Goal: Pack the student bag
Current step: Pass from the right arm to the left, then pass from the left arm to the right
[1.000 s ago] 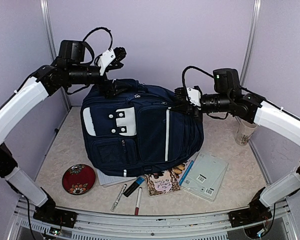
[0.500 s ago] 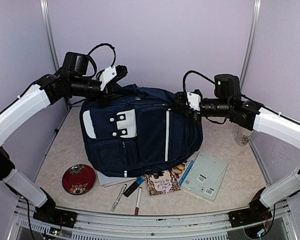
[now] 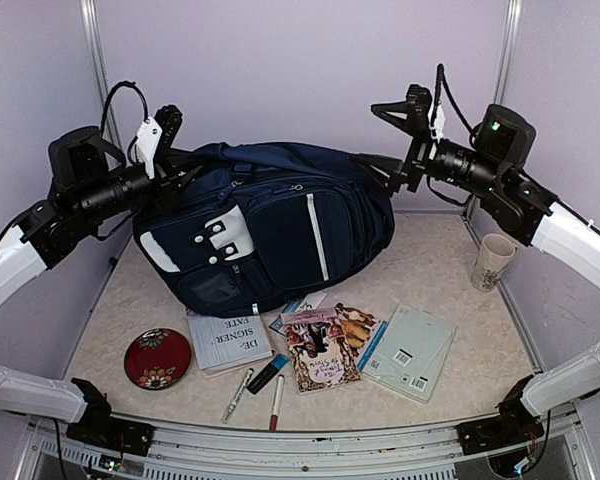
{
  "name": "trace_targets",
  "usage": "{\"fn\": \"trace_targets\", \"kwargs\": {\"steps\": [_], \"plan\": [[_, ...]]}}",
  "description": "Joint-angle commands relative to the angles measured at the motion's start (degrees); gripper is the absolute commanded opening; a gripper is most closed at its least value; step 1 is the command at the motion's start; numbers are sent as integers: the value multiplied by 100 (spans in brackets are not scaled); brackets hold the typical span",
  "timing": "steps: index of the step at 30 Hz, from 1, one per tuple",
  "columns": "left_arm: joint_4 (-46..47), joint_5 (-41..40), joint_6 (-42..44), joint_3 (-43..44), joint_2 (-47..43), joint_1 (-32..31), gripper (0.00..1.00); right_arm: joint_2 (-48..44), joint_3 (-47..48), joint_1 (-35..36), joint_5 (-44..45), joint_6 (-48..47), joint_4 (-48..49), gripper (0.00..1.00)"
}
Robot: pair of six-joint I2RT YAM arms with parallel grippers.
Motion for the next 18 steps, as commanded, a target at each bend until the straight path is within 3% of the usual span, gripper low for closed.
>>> {"fn": "trace_targets", "kwargs": {"steps": [1, 6, 9, 14, 18], "plan": [[2476, 210, -996, -351, -657, 43, 0, 15, 330, -426, -1118, 909, -912, 100], [2665, 134, -1241, -794, -912, 49, 0, -202, -331, -715, -2390, 394, -1689, 100], [2582, 241, -1218, -922, -976, 60, 0, -431, -882, -782, -1822, 132, -1714, 100], [2558, 388, -1150, -1191, -1206, 120, 0, -628, -1301, -1331, -2118, 388, -1487, 100], [2466, 468, -1177, -1294, -1257, 193, 0, -690, -1593, -1440, -2001, 343, -1388, 81]]}}
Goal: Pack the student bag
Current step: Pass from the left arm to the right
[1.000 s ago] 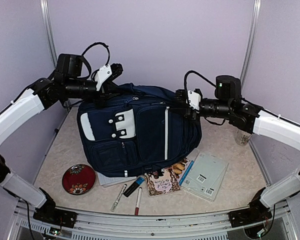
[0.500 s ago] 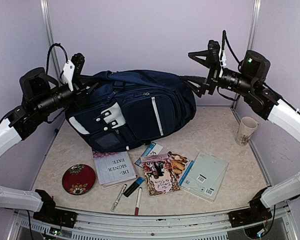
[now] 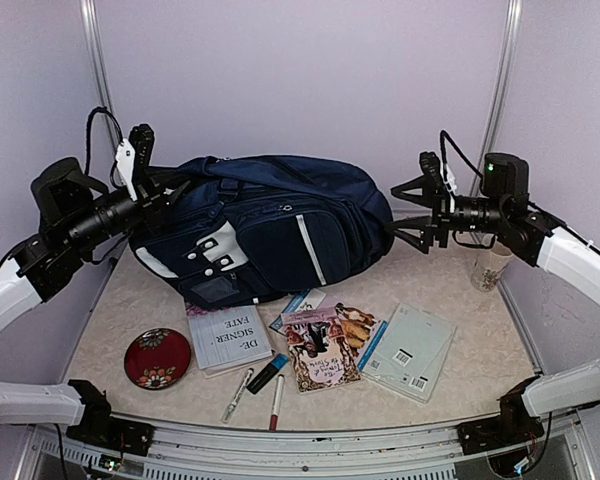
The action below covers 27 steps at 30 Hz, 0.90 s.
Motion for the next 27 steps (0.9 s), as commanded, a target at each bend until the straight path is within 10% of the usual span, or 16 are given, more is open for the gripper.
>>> {"fn": "trace_targets", "kwargs": {"steps": [1, 12, 17, 22, 27], "plan": [[1170, 176, -275, 133, -300, 98, 0, -189, -298, -93, 5, 49, 145, 76], [1134, 755, -292, 57, -259, 108, 0, 473, -241, -94, -37, 505, 421, 55], [1101, 1780, 287, -435, -597, 28, 0, 807, 354, -93, 176, 510, 252, 0], [383, 2243, 1721, -867, -1045, -642, 0, 800, 893, -92, 844, 715, 877, 0], [-26, 1016, 2750, -1001, -976, -1968, 0, 996, 1688, -91, 777, 1356, 1998, 0]]}}
